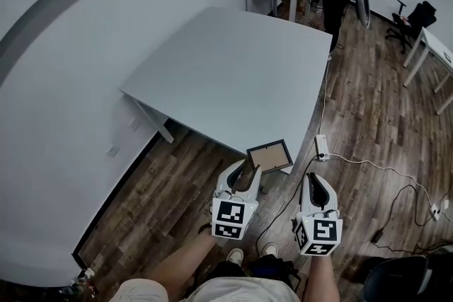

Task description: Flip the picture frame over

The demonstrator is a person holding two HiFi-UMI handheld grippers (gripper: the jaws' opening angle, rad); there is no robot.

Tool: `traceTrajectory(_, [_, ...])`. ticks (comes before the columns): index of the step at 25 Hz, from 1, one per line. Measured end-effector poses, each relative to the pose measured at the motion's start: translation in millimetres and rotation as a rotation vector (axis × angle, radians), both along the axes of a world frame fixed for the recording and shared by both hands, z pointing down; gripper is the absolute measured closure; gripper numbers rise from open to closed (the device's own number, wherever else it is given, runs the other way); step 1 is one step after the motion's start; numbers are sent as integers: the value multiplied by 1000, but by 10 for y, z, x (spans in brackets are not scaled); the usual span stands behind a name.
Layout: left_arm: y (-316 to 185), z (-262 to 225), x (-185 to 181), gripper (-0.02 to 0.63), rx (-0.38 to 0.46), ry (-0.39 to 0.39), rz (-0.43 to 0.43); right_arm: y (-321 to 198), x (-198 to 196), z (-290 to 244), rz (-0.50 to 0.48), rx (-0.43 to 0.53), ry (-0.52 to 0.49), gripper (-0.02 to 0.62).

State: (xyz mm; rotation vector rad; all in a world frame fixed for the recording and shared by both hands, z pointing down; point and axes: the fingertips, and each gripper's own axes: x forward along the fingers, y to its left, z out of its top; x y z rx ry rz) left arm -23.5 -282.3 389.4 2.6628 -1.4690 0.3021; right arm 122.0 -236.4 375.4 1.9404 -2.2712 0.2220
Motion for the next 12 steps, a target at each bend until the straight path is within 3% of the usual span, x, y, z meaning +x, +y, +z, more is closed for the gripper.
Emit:
traceTrajectory(2, [-14, -156, -3, 525, 22, 44, -19, -19, -13, -91, -5, 16, -5, 538])
traceTrajectory(8, [3, -485, 3, 603, 64, 137, -53, -71, -95, -304, -39, 58, -13, 554])
traceTrajectory(12, [14, -606, 44, 604, 94, 152, -53, -99, -60, -412, -40, 74, -19, 569])
